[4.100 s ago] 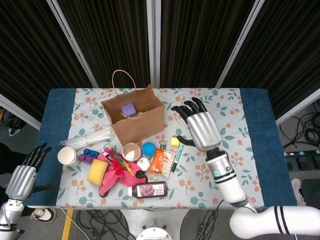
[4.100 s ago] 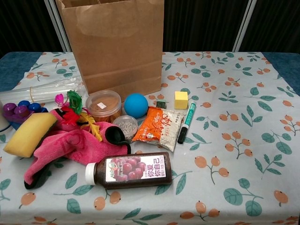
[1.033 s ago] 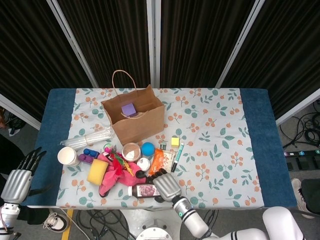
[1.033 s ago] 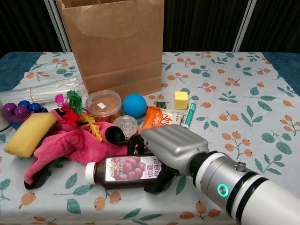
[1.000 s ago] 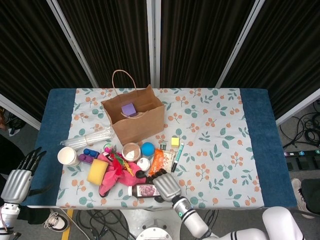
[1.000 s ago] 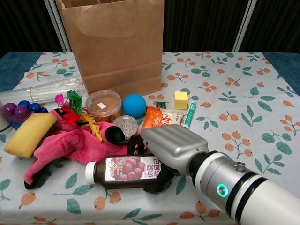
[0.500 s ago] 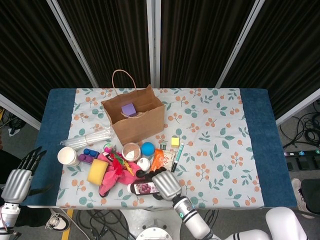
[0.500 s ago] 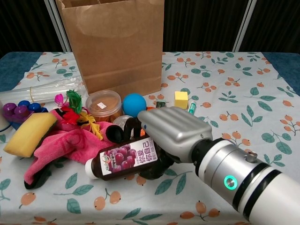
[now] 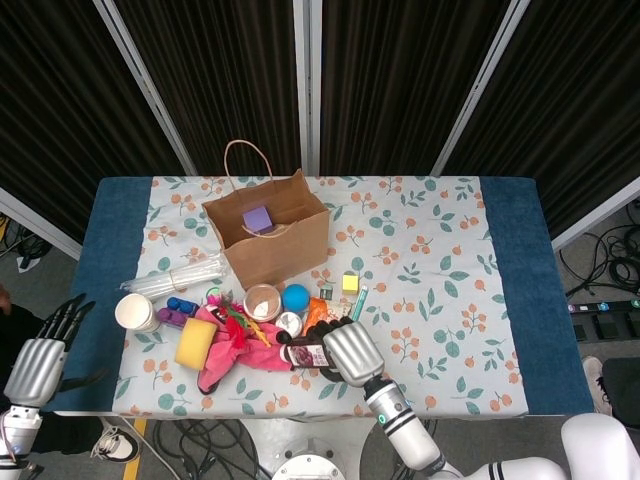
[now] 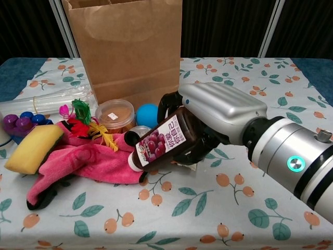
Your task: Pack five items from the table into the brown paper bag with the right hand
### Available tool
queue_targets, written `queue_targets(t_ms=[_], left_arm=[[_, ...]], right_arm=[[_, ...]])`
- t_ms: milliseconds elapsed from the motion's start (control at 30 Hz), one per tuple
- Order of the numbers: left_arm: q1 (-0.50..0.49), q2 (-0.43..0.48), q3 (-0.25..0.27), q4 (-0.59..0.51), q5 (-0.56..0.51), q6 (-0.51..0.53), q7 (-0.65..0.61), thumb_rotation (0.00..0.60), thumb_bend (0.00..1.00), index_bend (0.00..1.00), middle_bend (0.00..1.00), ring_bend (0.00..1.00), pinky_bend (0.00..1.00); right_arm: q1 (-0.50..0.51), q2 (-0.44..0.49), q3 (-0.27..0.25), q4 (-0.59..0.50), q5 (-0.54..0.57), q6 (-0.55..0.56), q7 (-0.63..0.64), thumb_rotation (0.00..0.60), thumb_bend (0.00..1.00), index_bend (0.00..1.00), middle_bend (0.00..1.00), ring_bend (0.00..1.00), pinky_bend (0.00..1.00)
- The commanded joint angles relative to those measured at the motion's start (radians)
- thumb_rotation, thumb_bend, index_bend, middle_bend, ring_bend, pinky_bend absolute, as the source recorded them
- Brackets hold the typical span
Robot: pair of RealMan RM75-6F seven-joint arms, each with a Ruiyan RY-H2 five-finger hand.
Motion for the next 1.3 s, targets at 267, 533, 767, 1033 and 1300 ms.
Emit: queue_targets(t_ms=[267,533,767,1033,1300], left_arm=[[-0.004,0.005,0.0,-0.014,0.0,-0.007,0.01,0.6,0.05,0.11,0.1,0.06,0.16],[-0.007,0.004,0.002,-0.025,0.005,-0.01,0.016,0.6,0.05,0.11,0.1,0.06,0.16],[-0.008,0.006,0.006,-0.03,0.006,-0.015,0.018,0.6,0.05,0.11,0.1,0.06,0.16],[-0.008,0.008,0.008,-0.032,0.007,-0.016,0.017,0.6,0.05,0.11,0.1,0.06,0.16],[-0.01,0.008,0.012,-0.037,0.016,-0.015,0.019,0.6,0.05,0.11,0.1,0.06,0.16]], right_arm=[[-0.008,0.049,0.025,-0.057,-0.065,0.028,0.037,0.6,0.33,0.6,0.54,0.42,0.4],[-0.015,0.102,0.046,-0.111,-0.099,0.048,0.046,0.6,0.34,0.61,0.55,0.43,0.41],[-0.021,0.13,0.057,-0.139,-0.115,0.06,0.052,0.6,0.34,0.61,0.55,0.43,0.41],[-0.027,0.176,0.091,-0.193,-0.144,0.09,0.053,0.6,0.34,0.61,0.55,0.43,0.41],[-0.018,0.277,0.198,-0.348,-0.174,0.144,-0.007,0.6,0.34,0.62,0.55,0.43,0.41]])
